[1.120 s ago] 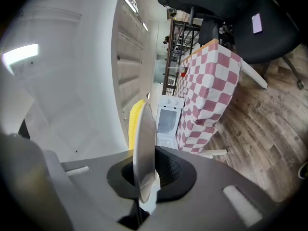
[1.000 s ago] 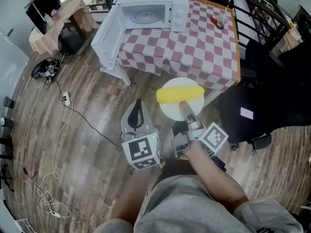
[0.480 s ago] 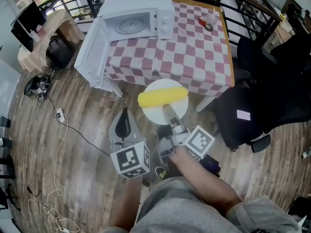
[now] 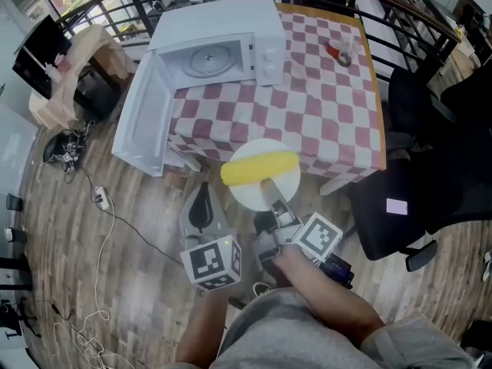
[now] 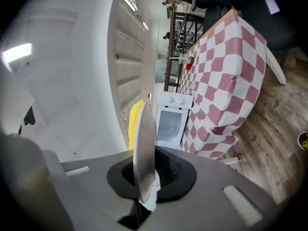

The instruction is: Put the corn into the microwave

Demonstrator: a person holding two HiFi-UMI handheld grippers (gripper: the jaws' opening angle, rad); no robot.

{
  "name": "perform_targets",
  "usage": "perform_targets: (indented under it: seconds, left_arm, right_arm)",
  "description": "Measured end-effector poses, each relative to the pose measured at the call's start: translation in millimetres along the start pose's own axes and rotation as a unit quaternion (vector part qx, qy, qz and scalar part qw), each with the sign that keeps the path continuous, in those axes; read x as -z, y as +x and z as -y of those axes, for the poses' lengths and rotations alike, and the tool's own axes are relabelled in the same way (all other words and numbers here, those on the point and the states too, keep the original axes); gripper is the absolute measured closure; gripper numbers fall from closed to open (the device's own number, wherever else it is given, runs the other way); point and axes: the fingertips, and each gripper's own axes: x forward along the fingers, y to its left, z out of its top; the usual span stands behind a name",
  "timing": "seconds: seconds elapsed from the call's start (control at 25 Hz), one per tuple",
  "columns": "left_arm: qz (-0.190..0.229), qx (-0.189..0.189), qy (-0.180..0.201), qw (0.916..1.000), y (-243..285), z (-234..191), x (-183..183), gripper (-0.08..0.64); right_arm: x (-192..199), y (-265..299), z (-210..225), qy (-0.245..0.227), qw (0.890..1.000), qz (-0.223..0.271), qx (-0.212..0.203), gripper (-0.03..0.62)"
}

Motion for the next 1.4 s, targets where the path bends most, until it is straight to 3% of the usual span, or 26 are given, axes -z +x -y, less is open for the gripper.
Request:
perform_targets:
  seconds: [0.8, 1.12, 1.4]
  left_arm:
    - [0.005, -0.030, 0.015, 0.9994, 115.9, 8.7, -26.5, 0.551]
    - [0.010, -0.035, 0.021, 0.9991, 134.9, 6.4, -34.4, 0.551]
    - [0.008, -0.042, 0.017, 0.9990, 160.9, -21.0, -32.8, 0.551]
  right_arm:
    - [-59.7, 101.8, 14.1, 0.016, 0.999, -0.042, -0.014, 0.586]
    - [-64.7, 125.8, 13.9, 0.025, 0.998, -0.055, -0.015, 0.586]
    - [-57.4, 161.0, 17.5, 0.024, 0.998, -0.062, -0.010, 0.586]
